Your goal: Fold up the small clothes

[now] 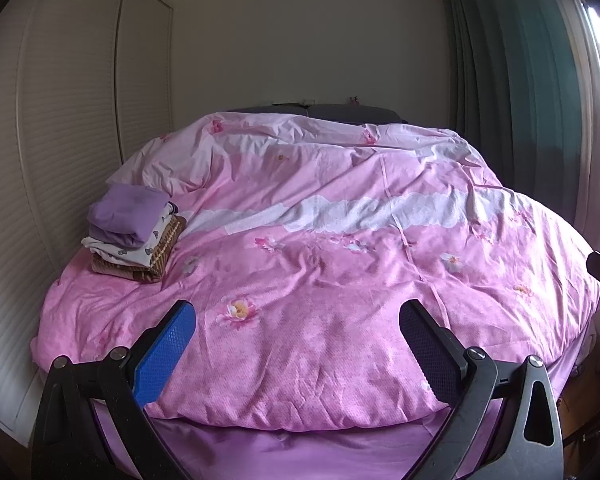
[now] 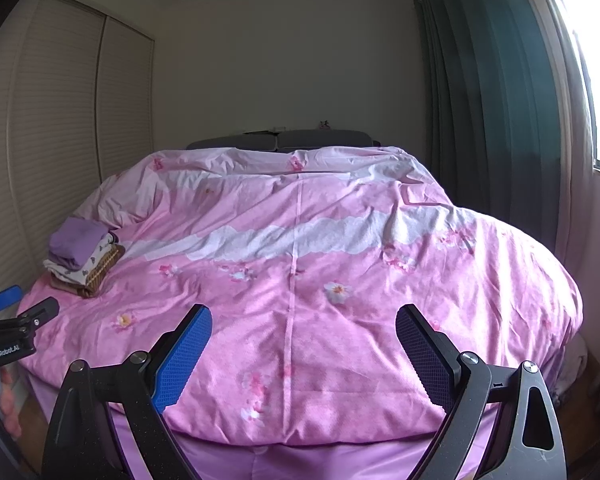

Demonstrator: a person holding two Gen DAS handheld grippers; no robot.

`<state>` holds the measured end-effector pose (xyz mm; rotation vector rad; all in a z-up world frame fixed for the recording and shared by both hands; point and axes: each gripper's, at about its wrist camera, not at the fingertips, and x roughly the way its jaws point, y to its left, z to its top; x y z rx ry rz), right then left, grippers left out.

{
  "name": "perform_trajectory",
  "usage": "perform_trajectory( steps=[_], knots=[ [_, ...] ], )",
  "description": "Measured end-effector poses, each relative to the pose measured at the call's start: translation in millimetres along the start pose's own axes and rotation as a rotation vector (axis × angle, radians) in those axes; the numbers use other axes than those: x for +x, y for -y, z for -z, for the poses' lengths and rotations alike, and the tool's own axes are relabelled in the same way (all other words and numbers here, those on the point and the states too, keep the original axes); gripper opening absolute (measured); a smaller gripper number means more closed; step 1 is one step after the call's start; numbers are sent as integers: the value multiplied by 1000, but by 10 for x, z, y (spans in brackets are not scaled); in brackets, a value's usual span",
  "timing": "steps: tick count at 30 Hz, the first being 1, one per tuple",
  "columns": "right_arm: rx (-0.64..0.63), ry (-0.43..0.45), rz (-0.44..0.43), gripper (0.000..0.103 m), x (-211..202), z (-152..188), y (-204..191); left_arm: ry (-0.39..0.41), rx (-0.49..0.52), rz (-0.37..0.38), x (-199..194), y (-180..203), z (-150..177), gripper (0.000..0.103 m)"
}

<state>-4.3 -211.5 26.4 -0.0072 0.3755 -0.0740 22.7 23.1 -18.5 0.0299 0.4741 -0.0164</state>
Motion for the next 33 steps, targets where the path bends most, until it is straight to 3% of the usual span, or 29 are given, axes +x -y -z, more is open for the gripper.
perform_trajectory(
  steps=[33],
  knots=[
    [5, 1, 4, 94, -13, 17, -34, -17, 48, 5, 50, 60, -1, 103]
  ],
)
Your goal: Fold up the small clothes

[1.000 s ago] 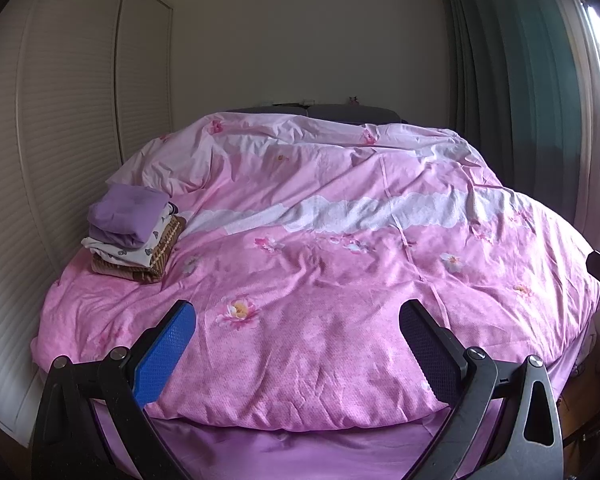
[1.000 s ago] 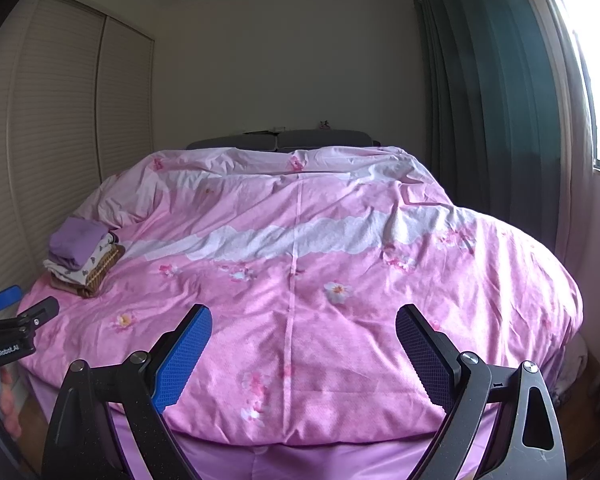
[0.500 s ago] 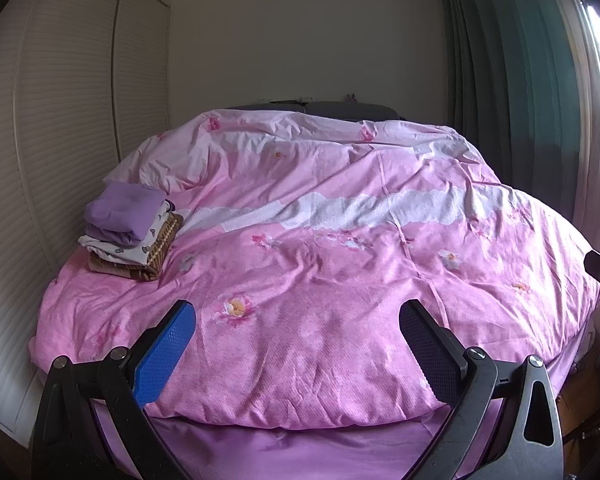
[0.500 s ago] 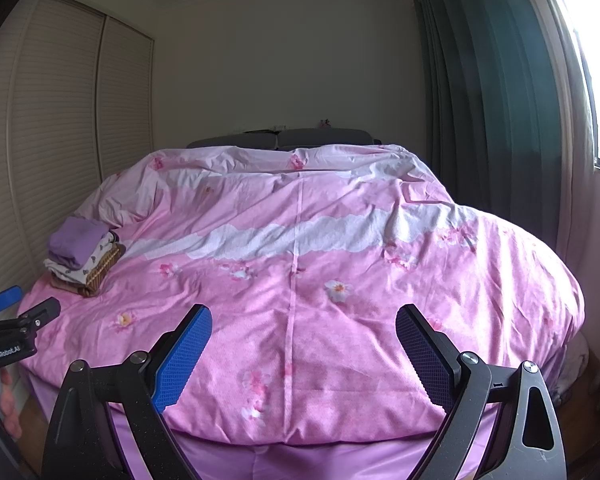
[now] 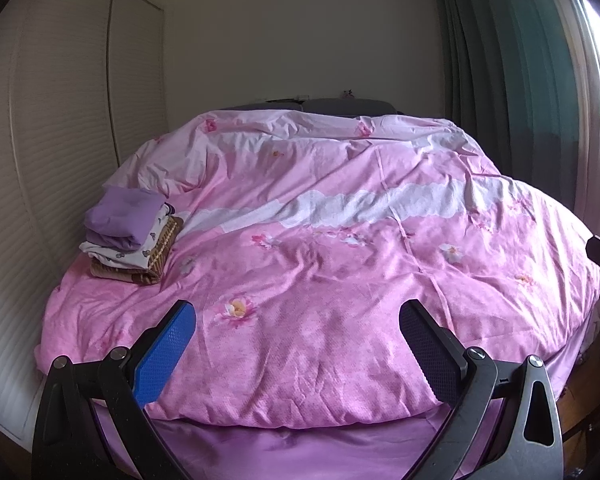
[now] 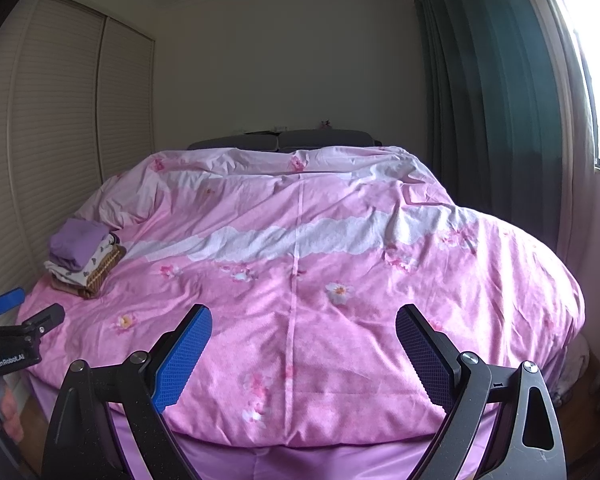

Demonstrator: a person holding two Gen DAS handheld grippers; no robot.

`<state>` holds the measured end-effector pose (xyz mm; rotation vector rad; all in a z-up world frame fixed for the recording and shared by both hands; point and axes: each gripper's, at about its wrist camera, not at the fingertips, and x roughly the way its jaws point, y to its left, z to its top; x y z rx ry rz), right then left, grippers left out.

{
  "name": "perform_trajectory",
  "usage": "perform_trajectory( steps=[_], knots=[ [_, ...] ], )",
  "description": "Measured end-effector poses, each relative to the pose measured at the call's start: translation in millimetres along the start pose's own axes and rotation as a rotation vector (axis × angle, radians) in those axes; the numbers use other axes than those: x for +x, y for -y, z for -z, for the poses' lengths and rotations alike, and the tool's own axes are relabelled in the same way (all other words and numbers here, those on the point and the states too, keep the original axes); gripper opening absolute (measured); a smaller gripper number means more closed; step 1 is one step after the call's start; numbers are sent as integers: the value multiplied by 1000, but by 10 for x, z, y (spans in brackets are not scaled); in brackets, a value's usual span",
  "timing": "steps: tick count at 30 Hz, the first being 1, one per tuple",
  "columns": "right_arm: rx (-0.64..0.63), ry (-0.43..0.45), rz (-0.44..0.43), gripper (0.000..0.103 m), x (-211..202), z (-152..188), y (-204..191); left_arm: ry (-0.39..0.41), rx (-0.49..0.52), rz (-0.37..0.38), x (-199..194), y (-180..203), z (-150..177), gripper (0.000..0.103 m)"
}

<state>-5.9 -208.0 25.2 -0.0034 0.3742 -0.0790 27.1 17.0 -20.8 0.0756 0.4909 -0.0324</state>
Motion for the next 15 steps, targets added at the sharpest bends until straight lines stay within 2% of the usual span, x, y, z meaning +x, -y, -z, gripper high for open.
perform_trajectory(
  steps=[4, 10, 15],
  knots=[
    [-3, -1, -3, 94, -9, 9, -9, 11, -1, 16, -29, 14, 3, 103],
    [-2, -1, -1, 94, 6, 10, -24, -17, -21, 38, 6, 6, 1, 103],
    [0, -3, -2, 94, 22, 13, -17, 5, 3, 41, -17, 60, 18, 103]
  ],
)
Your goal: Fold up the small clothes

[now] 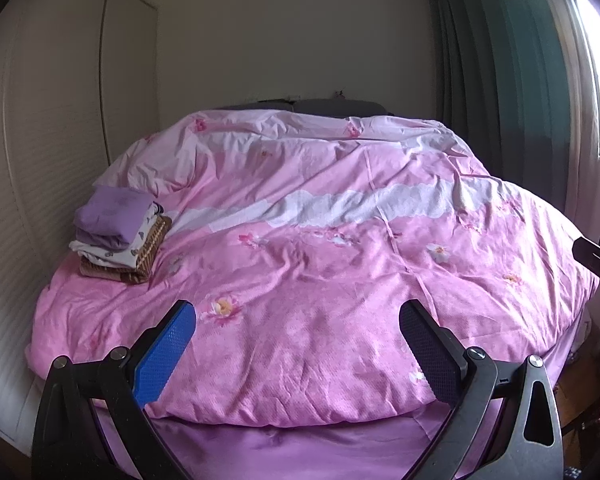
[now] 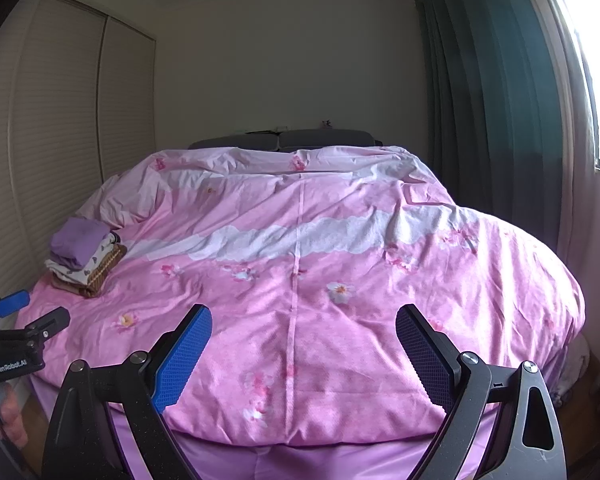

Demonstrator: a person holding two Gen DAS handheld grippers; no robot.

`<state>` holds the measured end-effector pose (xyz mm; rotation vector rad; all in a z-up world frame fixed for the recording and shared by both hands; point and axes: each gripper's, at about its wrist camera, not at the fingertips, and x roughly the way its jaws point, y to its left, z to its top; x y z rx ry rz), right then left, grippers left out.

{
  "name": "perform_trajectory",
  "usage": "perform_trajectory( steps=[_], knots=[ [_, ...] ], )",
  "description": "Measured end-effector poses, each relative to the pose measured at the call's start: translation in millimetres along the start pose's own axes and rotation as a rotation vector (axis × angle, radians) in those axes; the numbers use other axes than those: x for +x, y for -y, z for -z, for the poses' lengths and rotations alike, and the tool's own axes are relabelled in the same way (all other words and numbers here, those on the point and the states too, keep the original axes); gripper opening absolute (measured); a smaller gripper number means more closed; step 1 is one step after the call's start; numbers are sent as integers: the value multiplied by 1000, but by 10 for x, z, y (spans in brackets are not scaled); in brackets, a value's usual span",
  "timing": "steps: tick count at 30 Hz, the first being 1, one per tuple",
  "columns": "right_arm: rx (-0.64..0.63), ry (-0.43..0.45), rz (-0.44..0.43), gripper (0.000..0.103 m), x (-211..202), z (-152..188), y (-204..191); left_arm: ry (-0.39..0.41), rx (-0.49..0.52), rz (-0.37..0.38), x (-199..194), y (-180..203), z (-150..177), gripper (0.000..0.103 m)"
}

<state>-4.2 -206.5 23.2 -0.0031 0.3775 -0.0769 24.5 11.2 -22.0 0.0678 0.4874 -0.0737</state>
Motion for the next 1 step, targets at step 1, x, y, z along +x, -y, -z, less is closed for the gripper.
perform_trajectory(
  steps=[1],
  knots=[
    [0, 1, 1, 94, -1, 1, 0, 1, 4, 1, -1, 14, 0, 103]
  ],
)
